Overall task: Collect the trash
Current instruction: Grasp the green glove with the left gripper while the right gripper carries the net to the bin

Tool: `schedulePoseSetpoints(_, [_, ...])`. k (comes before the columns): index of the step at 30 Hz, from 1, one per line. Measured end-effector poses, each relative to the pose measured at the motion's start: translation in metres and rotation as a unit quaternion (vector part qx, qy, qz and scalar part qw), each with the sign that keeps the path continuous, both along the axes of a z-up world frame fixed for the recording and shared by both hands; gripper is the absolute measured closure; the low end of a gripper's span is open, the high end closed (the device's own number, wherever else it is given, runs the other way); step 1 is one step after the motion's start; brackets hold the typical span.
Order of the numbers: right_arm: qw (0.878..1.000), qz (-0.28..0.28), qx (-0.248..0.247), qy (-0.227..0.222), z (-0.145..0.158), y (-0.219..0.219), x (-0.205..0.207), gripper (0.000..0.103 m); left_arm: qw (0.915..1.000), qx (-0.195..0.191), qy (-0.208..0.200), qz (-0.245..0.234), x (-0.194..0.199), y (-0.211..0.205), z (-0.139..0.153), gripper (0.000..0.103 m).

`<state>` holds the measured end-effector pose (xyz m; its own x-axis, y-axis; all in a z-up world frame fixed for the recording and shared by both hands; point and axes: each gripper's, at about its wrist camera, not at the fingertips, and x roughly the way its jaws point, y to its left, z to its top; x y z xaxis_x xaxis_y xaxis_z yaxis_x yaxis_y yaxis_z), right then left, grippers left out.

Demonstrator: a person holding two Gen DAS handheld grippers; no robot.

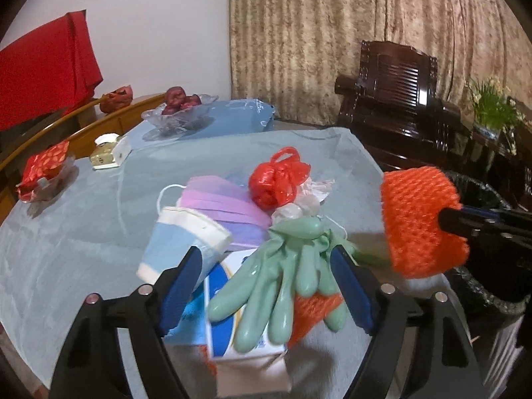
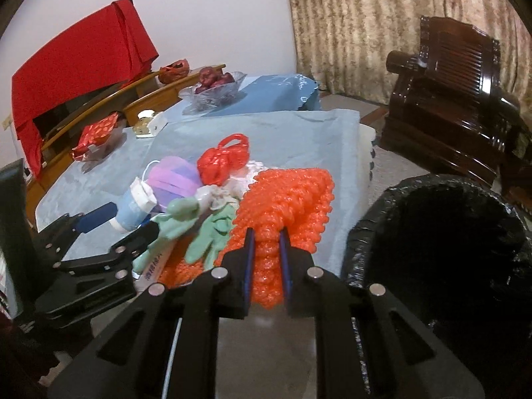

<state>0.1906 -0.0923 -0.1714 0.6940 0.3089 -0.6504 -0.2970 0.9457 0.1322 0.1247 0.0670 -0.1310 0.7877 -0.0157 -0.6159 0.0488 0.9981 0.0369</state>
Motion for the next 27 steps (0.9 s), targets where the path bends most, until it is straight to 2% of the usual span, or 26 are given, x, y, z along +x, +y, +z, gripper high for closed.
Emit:
schedulePoseSetpoints(5, [1.0, -0.004, 0.0, 0.002, -0.002, -0.006, -0.001, 0.09, 0.9994, 0.004, 0.031, -0.018, 0.011, -0.009, -0.019, 0.062])
schedulePoseSetpoints(6, [1.0, -0.006, 0.002, 0.003, -0.002, -0.008, 0.0, 0.09, 0.9991, 0.0, 0.037, -0.022, 0.011, -0.009, -0.022, 0.073])
schedulePoseSetpoints(10, [1.0, -0.009, 0.005, 0.005, -0.003, -0.011, -0.001, 0.09, 0.9992, -0.002, 0.03, -0.026, 0.005, -0.008, -0.021, 0.086])
schedulePoseSetpoints(14, [1.0, -0.009, 0.008, -0.001, 0.002, -0.011, -0.003, 0.09, 0.9992, -0.025, 0.023, -0.019, 0.001, 0.001, -0.01, 0.09])
schedulePoseSetpoints(19, [1.0, -0.011, 0.013, -0.02, 0.015, -0.015, -0.01, 0.09, 0.9989, -0.041, -0.009, -0.02, -0.011, 0.003, 0.019, 0.091])
schedulePoseSetpoints(27, [0.998, -0.04, 0.014, -0.053, 0.041, -0.045, -0.025, 0.09, 0.9957, -0.057, -0.046, -0.056, -0.02, -0.022, 0.059, 0.091])
